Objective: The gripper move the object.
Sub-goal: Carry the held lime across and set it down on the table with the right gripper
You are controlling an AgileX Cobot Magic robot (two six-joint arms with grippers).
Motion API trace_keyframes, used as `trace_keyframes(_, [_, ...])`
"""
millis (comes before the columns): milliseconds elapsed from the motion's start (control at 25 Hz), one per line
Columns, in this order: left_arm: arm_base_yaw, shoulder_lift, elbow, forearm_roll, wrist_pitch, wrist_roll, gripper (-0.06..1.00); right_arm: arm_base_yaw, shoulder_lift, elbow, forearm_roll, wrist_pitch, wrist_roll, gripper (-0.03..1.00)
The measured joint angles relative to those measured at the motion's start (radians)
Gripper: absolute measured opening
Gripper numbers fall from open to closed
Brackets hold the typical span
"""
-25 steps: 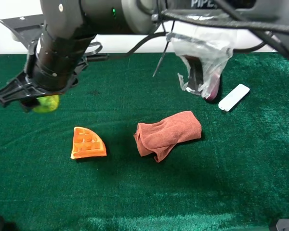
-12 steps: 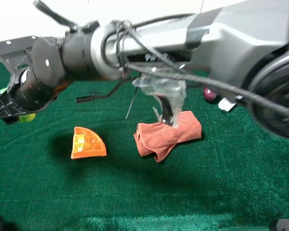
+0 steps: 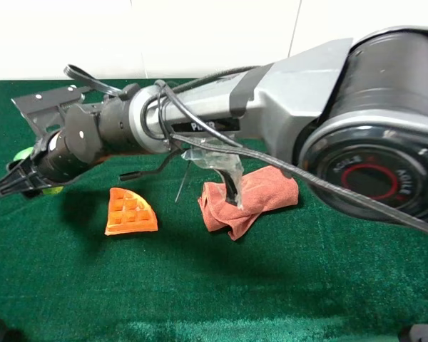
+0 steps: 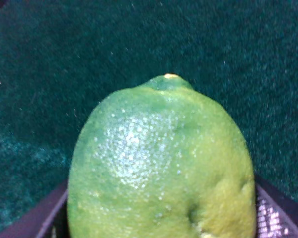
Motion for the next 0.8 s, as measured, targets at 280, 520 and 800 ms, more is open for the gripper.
trace_keyframes(280, [0.0, 0.0, 0.0, 0.0, 0.0, 0.0, 0.98, 0.009, 0.042, 0.0, 0.058, -0.023, 0.0, 0.47])
trace_keyframes(520, [0.0, 0.0, 0.0, 0.0, 0.0, 0.0, 0.98, 0.035, 0.07, 0.0, 0.086, -0.045, 0.0, 0.47])
trace_keyframes(800, [0.0, 0.0, 0.0, 0.0, 0.0, 0.0, 0.98, 0.035, 0.071, 0.0, 0.087, -0.053, 0.0, 0.47])
